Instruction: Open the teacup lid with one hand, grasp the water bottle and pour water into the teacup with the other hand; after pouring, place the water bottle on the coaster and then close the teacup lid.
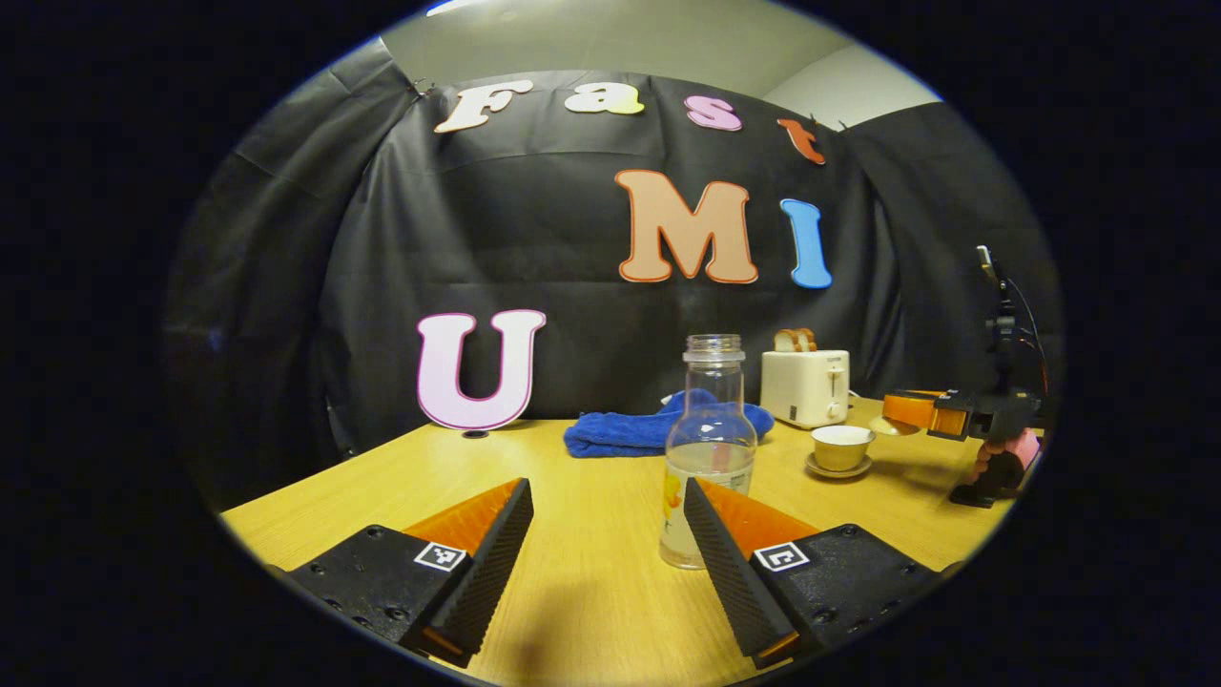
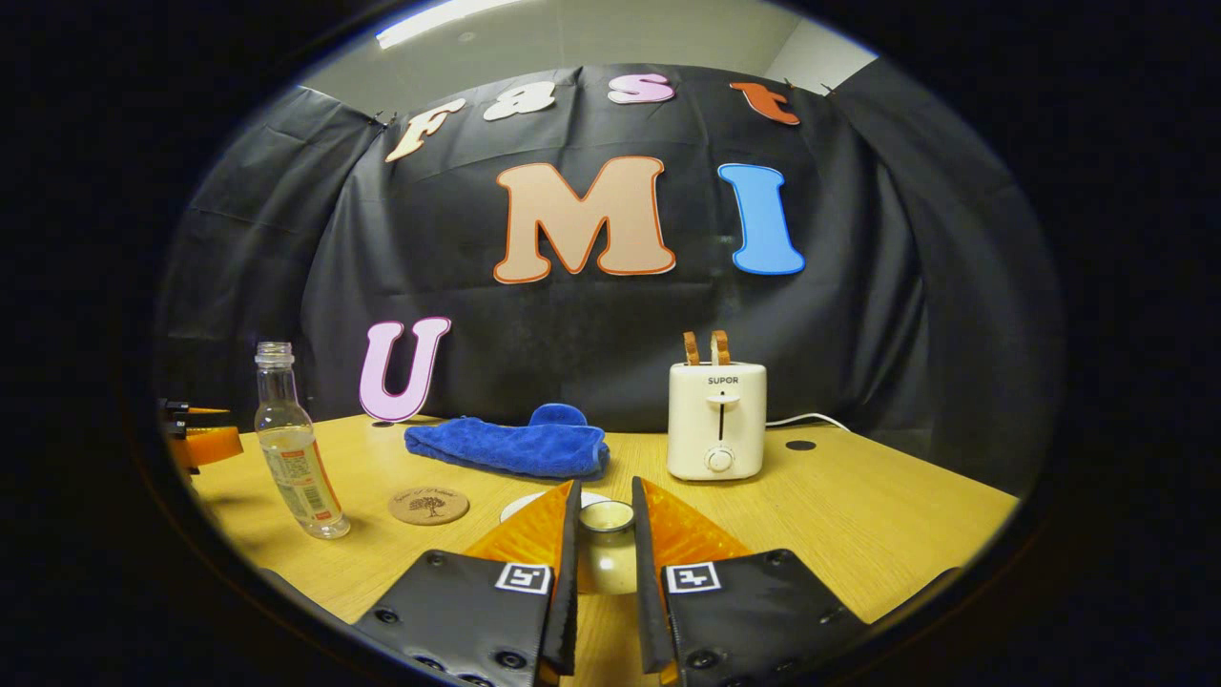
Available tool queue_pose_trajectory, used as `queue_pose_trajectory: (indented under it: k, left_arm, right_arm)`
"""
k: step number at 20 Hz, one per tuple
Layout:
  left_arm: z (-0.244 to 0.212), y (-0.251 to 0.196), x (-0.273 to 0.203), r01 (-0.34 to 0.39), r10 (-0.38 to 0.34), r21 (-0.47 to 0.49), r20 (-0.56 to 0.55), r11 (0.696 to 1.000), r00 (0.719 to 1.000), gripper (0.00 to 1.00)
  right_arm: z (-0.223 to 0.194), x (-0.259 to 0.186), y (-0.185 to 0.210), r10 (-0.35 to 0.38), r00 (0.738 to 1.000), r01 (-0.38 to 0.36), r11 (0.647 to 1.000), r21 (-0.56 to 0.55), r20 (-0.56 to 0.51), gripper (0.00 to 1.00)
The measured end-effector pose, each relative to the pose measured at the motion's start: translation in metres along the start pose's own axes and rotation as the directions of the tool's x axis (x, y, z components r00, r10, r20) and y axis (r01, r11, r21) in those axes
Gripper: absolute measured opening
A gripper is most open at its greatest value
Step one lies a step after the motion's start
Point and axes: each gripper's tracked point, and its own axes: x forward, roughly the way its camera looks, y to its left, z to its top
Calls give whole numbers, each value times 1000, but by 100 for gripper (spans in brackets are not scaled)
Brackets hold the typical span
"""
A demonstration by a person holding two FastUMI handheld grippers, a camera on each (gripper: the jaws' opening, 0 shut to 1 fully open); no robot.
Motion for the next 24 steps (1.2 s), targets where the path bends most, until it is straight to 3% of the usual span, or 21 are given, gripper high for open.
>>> queue_pose_trajectory:
  k: [3, 12, 20, 24]
  left_arm:
    - [1, -14, 2, 69, -69, -3, -2, 998, 998, 93]
    - [-1, -52, 25, 161, -161, -8, -7, 987, 987, 93]
    - [-6, -57, 60, 139, -139, -6, -32, 990, 990, 93]
    - [-22, -53, 73, 103, -103, -9, -120, 995, 987, 93]
  right_arm:
    - [1, -17, -11, -30, 1000, 30, 1000, -1, 3, 28]
    - [3, -40, -28, -73, 997, 73, 997, -3, 5, 30]
    - [4, -47, -37, -99, 995, 99, 995, -4, 7, 30]
    - [3, -47, -37, -100, 995, 100, 995, -4, 7, 29]
